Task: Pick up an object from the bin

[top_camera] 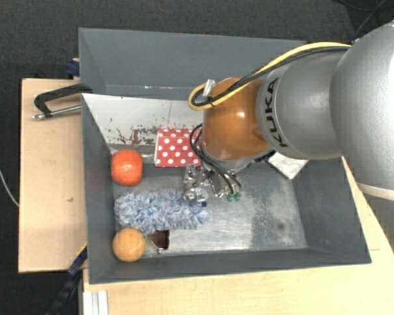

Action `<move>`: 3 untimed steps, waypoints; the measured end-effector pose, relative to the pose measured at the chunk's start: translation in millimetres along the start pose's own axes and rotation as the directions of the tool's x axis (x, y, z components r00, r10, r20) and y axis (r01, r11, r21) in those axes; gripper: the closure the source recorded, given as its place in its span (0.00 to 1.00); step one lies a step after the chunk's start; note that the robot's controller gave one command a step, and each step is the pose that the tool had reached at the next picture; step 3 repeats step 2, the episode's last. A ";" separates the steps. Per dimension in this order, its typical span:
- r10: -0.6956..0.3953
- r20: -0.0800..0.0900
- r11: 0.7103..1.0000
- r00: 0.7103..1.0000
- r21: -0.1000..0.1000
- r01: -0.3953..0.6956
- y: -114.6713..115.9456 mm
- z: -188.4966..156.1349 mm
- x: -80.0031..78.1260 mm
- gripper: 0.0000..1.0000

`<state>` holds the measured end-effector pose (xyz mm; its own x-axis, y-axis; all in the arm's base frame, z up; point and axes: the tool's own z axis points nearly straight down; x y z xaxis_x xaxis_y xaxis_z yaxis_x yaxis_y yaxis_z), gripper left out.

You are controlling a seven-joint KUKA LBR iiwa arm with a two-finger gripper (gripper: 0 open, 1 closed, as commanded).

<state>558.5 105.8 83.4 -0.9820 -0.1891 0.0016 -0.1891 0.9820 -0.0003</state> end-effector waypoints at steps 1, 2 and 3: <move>0.000 0.000 1.000 1.000 0.000 0.000 0.0 0.1 0.0 1.00; -0.006 0.006 1.000 1.000 -0.002 0.006 -4.1 -134.4 -2.3 1.00; -0.006 0.006 1.000 1.000 -0.002 0.006 -4.1 -134.4 -2.3 1.00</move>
Offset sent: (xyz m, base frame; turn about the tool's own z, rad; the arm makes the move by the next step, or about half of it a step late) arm 0.0022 -0.0045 0.1334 -0.0069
